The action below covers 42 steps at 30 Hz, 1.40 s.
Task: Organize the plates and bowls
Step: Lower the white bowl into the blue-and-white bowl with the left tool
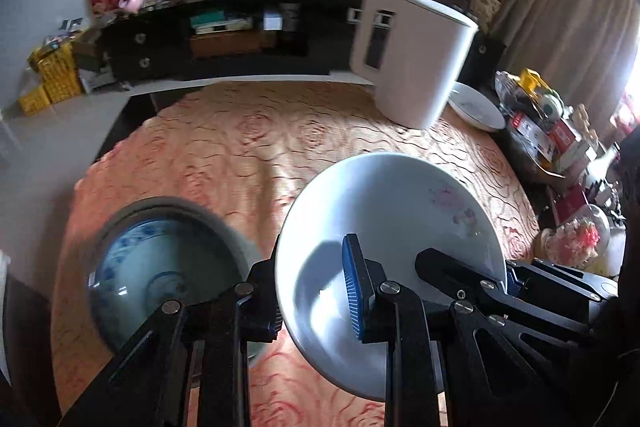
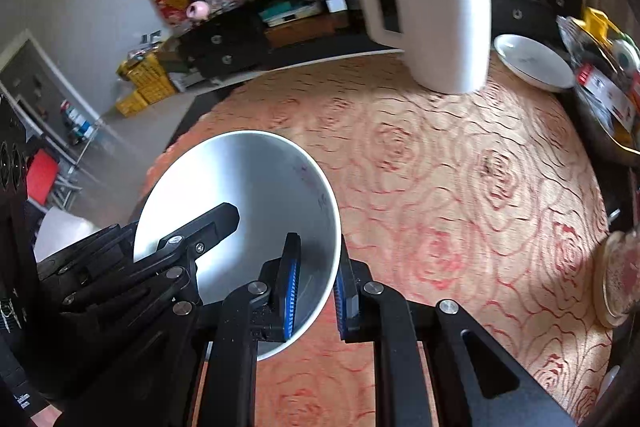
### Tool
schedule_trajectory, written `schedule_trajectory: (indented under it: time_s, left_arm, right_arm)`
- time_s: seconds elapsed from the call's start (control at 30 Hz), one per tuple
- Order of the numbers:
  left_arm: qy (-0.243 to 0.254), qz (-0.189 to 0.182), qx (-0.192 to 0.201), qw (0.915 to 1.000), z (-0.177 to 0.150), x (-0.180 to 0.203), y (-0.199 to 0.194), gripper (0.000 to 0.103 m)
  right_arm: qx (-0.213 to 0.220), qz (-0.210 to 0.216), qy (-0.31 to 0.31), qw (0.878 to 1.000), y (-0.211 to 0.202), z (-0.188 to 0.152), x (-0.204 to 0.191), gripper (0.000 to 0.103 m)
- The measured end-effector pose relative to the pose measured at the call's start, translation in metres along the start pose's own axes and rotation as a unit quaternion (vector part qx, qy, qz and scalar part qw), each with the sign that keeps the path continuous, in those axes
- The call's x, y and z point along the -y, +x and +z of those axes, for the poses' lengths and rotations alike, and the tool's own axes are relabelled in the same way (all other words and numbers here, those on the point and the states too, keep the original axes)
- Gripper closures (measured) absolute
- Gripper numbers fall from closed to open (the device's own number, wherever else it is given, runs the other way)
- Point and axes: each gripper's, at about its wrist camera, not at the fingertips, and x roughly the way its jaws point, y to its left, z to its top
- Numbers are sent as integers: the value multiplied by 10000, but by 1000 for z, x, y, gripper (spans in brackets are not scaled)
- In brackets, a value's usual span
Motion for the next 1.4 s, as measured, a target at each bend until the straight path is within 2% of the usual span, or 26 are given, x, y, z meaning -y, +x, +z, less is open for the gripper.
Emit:
schedule_trajectory:
  time_s: [0.33,0.6,0.77,1.23,1.4]
  left_arm:
    - [-583,262,62,9979,-21,-73,-22,80]
    - [-882,418,-121,9951,-28,-115,-11,80]
    - [-1011,439,-255,9936,-31,-132,2,80]
    - [-1204,425,-624,9899,-38,-148,41,80]
    - [-1216,439,-624,9896,-39,-152,44,80]
  right_arm:
    - [-162,295,-480,9983,20,-5,-77,0]
    - [-394,436,-676,9960,47,-10,-118,0]
    - [-519,470,-700,9951,65,-12,-127,0]
    - [-768,366,-636,9943,108,-15,-125,0]
    - [-746,294,-688,9944,113,-16,-128,0]
